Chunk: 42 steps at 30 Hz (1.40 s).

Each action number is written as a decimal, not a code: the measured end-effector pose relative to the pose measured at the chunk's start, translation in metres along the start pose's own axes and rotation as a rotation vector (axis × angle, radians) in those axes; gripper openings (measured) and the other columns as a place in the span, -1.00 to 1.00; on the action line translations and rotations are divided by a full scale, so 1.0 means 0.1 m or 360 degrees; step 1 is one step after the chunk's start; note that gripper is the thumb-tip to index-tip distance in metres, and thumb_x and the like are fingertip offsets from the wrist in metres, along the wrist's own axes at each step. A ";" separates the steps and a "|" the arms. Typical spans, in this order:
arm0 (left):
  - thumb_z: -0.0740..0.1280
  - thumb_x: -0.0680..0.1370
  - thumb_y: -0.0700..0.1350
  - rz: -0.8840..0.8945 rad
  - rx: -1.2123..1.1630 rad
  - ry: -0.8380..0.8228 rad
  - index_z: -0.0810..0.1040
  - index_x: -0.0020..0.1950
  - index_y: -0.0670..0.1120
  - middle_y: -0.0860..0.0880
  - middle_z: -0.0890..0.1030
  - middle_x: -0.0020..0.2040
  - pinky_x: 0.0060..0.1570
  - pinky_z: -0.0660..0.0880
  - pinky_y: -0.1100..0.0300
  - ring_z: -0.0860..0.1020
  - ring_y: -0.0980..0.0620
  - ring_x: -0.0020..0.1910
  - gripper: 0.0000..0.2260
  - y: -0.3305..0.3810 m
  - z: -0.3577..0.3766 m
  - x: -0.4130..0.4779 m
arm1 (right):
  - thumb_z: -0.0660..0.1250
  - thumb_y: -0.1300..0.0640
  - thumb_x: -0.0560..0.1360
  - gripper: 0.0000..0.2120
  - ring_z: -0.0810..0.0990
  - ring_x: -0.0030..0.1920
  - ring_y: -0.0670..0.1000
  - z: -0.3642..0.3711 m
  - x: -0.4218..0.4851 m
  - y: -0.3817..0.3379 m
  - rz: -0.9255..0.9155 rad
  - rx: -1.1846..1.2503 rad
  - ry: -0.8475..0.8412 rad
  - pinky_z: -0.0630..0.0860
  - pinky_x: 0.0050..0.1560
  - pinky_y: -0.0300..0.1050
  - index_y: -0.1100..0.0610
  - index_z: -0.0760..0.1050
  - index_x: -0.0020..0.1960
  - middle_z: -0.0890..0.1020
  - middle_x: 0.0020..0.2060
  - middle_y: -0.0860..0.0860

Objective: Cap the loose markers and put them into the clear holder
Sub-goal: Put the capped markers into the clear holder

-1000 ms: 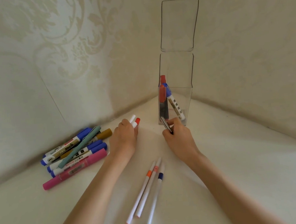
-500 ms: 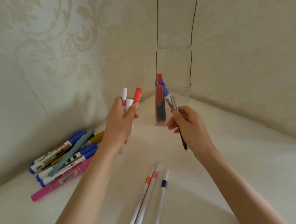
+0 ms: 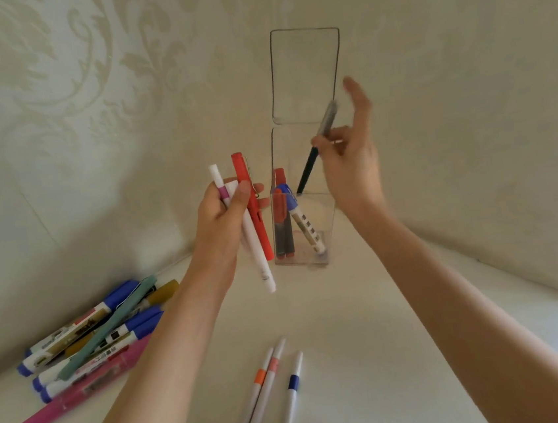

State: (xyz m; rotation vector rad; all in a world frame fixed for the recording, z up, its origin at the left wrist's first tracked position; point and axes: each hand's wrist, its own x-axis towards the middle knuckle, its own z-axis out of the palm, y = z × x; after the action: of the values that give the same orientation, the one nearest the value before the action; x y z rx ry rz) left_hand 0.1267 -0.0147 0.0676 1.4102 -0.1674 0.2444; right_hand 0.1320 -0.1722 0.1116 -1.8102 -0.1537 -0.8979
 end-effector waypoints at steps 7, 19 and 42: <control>0.22 0.58 -0.07 -0.0010 0.0090 -0.0010 0.44 0.18 -0.16 0.00 0.64 -0.03 0.05 0.54 0.06 0.64 0.05 -0.06 -0.76 -0.02 -0.05 -0.07 | 0.20 0.24 0.54 -0.77 0.57 -0.31 0.09 0.13 -0.09 0.17 -0.0045 -0.0770 -0.0611 0.56 -0.27 0.03 0.10 0.35 0.18 0.60 -0.30 0.14; 0.18 0.59 -0.09 0.0267 0.0258 -0.0319 0.52 -0.08 -0.06 0.11 0.65 -0.32 -0.29 0.48 0.40 0.61 0.21 -0.32 -0.85 0.18 0.06 -0.07 | 0.27 0.13 0.55 -0.85 0.55 -0.31 -0.21 0.12 -0.09 -0.27 0.0003 -0.0018 -0.0810 0.46 -0.32 -0.43 0.17 0.54 0.04 0.59 -0.16 0.00; 0.05 0.64 -0.12 0.0350 -0.0354 -0.0139 0.40 0.05 0.03 0.04 0.36 -0.34 -0.25 0.33 0.29 0.34 0.14 -0.36 -0.84 0.37 0.64 0.52 | 0.20 0.11 0.57 -0.78 0.52 -0.02 -0.09 -0.19 0.08 0.14 0.0149 -0.0502 -0.0626 0.42 -0.09 -0.36 0.14 0.59 0.07 0.60 -0.06 -0.07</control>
State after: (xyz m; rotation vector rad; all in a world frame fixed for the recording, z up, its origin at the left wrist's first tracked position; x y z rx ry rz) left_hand 0.1689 -0.0693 0.1260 1.1820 -0.4108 0.3350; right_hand 0.1349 -0.1970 0.1091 -2.2580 -0.1805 -0.5105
